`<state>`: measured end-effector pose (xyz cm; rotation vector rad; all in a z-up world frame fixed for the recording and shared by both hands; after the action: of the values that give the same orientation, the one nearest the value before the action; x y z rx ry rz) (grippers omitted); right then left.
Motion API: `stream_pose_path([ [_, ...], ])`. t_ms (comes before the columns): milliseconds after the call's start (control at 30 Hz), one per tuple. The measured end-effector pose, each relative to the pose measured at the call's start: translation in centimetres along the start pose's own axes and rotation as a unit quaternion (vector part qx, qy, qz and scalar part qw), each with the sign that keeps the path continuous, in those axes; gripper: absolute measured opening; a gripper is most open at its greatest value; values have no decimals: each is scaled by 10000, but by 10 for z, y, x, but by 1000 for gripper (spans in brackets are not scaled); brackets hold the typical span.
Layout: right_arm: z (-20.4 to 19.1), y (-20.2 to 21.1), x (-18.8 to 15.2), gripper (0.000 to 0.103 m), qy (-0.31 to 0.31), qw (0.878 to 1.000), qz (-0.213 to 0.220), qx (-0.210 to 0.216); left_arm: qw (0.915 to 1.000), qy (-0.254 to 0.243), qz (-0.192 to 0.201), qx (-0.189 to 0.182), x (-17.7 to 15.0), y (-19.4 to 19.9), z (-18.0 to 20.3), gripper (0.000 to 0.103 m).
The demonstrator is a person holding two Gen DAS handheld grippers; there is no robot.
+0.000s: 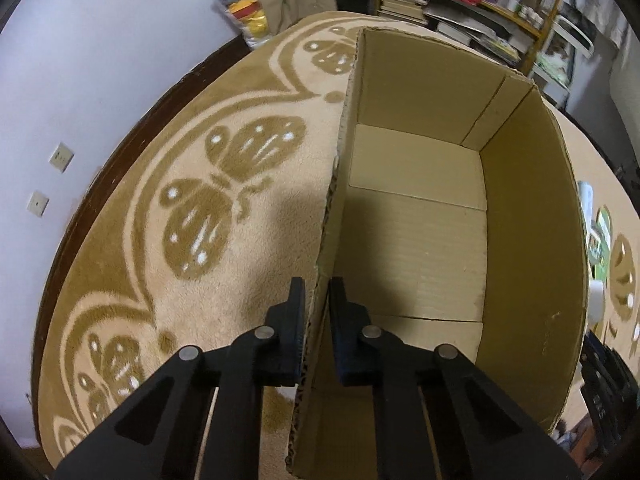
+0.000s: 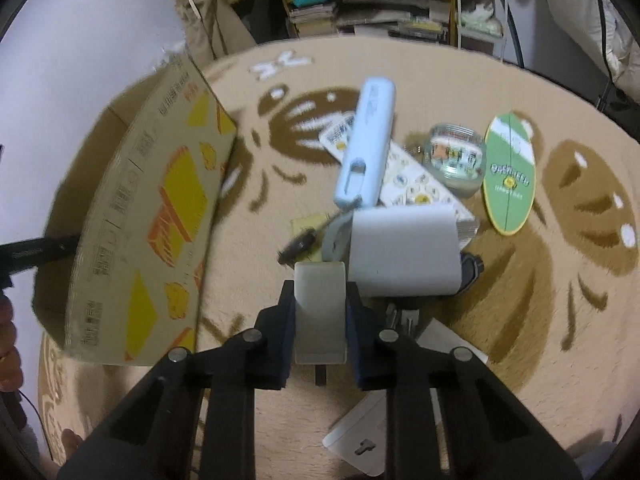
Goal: Organize rigid objects
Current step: 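Hold the box wall with the left gripper while the right gripper drops the charger inside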
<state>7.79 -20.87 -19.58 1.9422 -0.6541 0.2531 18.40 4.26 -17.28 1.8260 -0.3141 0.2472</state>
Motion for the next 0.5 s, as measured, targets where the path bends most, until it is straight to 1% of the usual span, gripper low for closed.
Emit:
stream_pose_path([
  [133,-7,10,5,24,74,9998,162,99,10000,34,-20,24,0,0,-1,11],
  [300,-25,21,14,24,334,9987,326,221,10000,-20,7,91,-1,0,-1,11],
  [500,-59,33,43,24,735,9950,545,397,9998,-107,37,143,-1,0,1,11],
])
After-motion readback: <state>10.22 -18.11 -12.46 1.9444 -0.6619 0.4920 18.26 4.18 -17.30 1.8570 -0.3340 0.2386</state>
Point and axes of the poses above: each gripper's, at about its wrist camera, not at the fingertips, and y roughly against the way its jaws point, z to its right, x to its top, the point moved 4 cm from there along -y, roughly the way its jaws point, and after that the axes turned 14 degrees about x, right-handed, at the moved point
